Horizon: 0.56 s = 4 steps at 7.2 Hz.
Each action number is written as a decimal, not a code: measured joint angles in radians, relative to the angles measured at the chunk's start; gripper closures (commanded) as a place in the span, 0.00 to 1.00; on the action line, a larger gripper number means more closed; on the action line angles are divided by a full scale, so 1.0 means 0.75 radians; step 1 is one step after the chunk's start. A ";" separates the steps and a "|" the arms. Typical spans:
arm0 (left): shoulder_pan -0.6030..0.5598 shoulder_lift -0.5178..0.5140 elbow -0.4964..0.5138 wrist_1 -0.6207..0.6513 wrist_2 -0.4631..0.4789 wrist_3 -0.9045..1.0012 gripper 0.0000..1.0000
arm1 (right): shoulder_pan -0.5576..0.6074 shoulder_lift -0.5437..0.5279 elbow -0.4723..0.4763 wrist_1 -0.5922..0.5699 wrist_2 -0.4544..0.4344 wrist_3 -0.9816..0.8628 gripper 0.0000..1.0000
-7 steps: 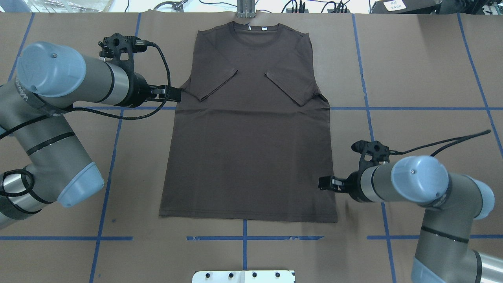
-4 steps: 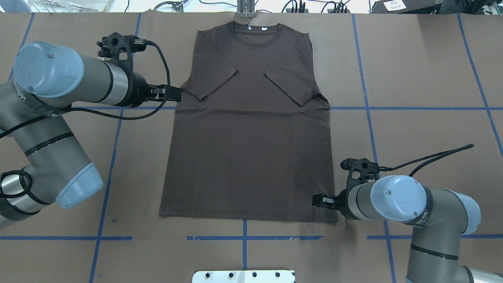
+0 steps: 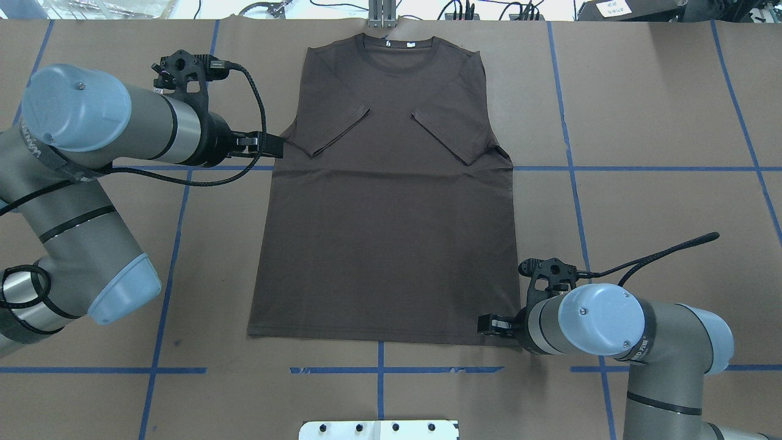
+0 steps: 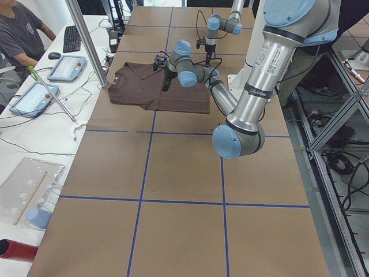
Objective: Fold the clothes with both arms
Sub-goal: 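Move the right gripper to the hem corner nearest the robot while the left gripper withdraws, then lower the left gripper to the other hem corner and grasp both hem corners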
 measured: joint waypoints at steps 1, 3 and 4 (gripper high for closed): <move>0.000 -0.001 0.002 0.000 0.000 0.001 0.00 | -0.001 -0.003 0.000 -0.001 0.003 0.002 0.05; 0.001 -0.004 0.006 0.000 0.000 0.001 0.00 | -0.002 -0.014 0.000 -0.001 0.008 0.003 0.12; 0.001 -0.004 0.006 0.000 0.000 0.000 0.00 | -0.002 -0.018 0.000 -0.002 0.008 0.003 0.29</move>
